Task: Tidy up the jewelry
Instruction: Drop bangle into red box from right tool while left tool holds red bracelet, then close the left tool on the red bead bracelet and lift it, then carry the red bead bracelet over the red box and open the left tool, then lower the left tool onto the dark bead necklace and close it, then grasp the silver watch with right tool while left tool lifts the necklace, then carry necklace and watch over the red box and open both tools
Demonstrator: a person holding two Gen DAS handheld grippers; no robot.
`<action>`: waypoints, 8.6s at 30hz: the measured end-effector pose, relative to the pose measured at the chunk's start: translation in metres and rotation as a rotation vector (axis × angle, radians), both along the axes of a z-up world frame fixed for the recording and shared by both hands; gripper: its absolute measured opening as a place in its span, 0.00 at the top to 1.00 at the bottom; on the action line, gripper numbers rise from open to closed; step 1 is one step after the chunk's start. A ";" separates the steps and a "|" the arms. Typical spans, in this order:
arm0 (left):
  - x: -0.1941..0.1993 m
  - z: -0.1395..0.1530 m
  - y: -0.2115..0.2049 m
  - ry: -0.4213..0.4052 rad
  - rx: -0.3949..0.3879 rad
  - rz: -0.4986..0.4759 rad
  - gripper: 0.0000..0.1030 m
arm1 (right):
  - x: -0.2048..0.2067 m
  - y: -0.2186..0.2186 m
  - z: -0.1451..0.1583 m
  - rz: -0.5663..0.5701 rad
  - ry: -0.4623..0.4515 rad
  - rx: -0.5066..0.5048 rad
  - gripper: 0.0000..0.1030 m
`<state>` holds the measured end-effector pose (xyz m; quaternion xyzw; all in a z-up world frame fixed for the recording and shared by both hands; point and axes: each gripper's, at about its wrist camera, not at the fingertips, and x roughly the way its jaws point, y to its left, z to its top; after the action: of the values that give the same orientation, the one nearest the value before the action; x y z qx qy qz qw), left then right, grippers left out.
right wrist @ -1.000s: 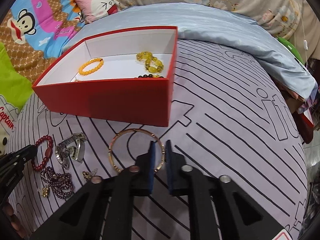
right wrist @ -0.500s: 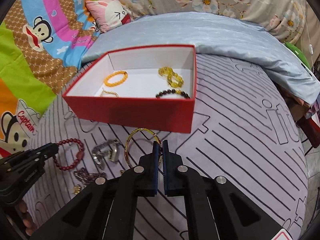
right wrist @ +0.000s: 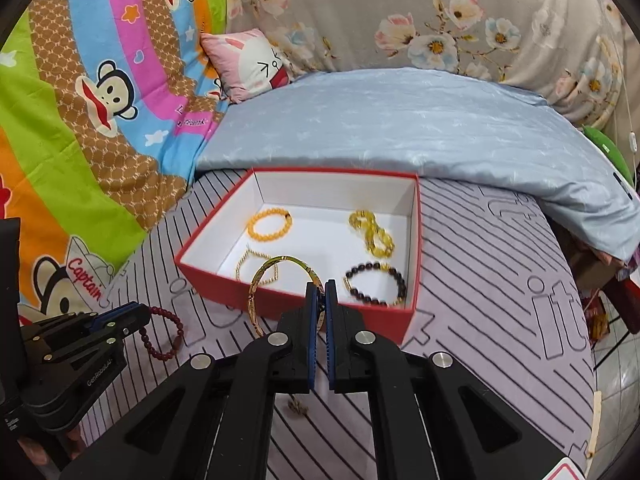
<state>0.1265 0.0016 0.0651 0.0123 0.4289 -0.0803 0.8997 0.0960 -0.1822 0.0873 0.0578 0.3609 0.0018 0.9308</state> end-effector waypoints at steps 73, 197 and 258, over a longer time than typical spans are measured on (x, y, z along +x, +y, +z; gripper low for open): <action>0.090 0.056 -0.035 -0.124 -0.089 -0.083 0.88 | 0.076 -0.021 0.009 -0.051 -0.026 -0.010 0.99; -0.020 -0.058 0.012 0.148 -0.164 -0.071 0.93 | -0.021 0.059 -0.073 0.100 0.182 0.045 0.74; 0.124 0.041 -0.065 -0.068 -0.120 -0.172 0.93 | 0.106 -0.014 0.024 0.033 -0.005 0.095 0.91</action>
<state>0.2502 -0.0630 0.1064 -0.0020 0.3901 -0.1821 0.9026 0.2024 -0.1958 0.1110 0.0959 0.3590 0.0346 0.9278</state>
